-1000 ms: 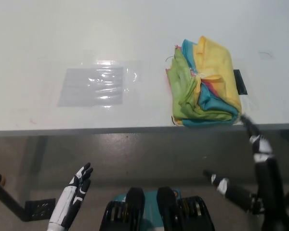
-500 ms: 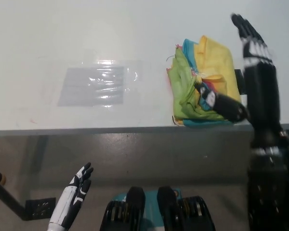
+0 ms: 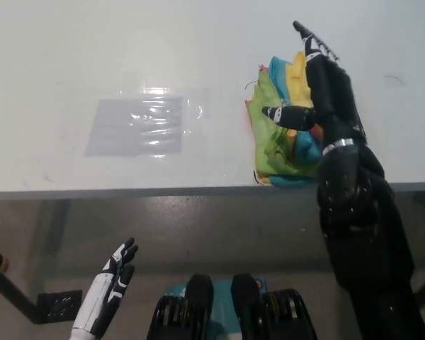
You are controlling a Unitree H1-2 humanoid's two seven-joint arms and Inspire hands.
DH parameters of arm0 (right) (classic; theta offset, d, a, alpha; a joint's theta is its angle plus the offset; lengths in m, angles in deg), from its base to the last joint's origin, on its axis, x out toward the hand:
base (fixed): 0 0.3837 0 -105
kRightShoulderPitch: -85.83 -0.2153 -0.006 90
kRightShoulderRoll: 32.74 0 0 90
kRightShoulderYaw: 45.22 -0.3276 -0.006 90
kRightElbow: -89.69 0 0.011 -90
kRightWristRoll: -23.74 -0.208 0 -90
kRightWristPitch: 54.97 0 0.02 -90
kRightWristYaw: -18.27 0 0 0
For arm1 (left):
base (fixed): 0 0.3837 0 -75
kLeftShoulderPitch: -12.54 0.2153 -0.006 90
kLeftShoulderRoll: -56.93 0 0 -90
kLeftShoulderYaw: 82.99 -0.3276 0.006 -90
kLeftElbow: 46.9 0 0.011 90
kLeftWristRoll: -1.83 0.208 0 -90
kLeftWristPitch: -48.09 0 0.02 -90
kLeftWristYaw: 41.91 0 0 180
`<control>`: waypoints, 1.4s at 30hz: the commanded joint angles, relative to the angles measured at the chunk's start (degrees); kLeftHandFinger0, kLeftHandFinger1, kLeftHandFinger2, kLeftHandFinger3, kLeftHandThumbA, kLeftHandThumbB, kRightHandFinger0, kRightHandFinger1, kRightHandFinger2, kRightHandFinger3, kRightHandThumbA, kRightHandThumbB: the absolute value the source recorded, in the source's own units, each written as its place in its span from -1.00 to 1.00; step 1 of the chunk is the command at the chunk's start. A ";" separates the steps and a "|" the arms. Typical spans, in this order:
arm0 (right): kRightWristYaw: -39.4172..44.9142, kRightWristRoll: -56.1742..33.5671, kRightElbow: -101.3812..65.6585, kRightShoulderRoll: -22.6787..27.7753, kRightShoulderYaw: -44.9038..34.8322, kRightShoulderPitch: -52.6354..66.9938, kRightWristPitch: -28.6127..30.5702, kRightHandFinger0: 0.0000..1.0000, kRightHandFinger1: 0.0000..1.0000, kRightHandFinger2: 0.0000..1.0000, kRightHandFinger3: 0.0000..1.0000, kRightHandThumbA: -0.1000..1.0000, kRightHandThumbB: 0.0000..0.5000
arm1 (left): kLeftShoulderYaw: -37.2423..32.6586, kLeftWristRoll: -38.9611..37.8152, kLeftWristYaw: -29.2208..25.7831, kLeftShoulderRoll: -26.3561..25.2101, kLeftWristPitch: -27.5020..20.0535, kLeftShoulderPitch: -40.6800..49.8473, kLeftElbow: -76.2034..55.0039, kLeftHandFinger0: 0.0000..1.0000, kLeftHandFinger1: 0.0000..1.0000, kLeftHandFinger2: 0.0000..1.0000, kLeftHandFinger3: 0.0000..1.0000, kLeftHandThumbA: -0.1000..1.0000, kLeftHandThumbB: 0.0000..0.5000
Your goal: A stack of folded microfibre clothes with a single fold is kept infront of the robot. the robot uses its right hand to grab one end of the clothes and pulla it away from the other end to unfold
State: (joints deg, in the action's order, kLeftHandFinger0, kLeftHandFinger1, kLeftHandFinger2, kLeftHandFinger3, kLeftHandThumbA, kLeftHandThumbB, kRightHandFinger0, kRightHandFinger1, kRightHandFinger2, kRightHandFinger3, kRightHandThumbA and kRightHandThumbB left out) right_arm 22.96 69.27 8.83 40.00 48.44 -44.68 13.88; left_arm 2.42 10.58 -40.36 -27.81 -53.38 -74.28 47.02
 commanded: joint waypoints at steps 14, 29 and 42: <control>-1.85 -5.84 22.00 0.73 -4.30 -8.00 -5.78 1.00 1.00 1.00 1.00 1.00 1.00 | 0.25 0.73 0.68 -1.32 -1.74 -1.10 -1.70 1.00 1.00 1.00 1.00 1.00 0.38; -19.88 1.96 29.19 1.49 -3.49 -8.46 -4.01 -1.00 -1.00 -0.85 -0.11 -1.00 0.01 | 0.47 0.84 0.83 -1.29 -2.01 -2.39 -1.46 1.00 1.00 1.00 1.00 1.00 0.36; -23.92 -9.09 27.68 1.04 -6.85 -7.36 6.50 -0.93 0.03 0.86 0.81 -1.00 0.06 | 0.37 1.05 1.00 -1.41 -1.64 -2.95 -1.70 1.00 1.00 1.00 1.00 1.00 0.31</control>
State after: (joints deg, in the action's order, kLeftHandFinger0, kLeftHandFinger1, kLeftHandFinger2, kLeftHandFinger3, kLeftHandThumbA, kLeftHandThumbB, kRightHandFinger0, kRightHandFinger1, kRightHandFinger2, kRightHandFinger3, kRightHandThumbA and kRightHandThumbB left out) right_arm 3.62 65.21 37.56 40.56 42.12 -50.27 15.24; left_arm 2.53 10.74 -39.65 -27.98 -53.42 -76.37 46.98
